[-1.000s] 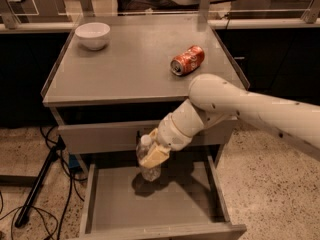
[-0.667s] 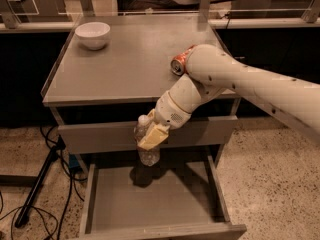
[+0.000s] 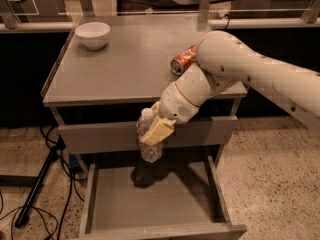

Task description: Pick water bottle from middle drawer and place on counter

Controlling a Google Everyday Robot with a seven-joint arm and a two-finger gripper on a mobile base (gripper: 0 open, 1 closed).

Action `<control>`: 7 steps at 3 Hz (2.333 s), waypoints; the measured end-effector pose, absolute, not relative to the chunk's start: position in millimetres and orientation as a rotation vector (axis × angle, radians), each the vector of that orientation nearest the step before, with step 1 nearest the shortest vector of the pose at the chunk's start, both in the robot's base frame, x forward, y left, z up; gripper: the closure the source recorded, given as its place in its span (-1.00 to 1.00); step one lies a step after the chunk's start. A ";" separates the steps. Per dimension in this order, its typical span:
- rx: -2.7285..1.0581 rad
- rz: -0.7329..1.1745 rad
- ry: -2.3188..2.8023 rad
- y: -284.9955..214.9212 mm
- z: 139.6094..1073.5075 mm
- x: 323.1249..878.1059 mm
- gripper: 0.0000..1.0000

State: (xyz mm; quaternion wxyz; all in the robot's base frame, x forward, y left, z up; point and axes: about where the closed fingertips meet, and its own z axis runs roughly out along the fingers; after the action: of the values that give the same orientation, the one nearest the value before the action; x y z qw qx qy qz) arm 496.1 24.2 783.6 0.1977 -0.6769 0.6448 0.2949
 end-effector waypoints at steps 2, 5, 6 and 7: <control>-1.911 0.871 1.791 27.0 781.9 498.1 1.00; -1.922 0.747 1.756 5.5 859.0 517.4 1.00; -1.922 0.746 1.755 5.7 859.5 517.5 1.00; -1.924 0.679 1.769 -1.3 879.4 522.5 1.00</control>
Offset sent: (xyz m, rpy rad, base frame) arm 0.0053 0.0017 -0.0025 0.0235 0.0448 0.0379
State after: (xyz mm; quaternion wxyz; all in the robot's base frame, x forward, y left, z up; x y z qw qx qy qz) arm 522.5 -1.3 879.4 0.2187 -0.6954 0.6391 0.2452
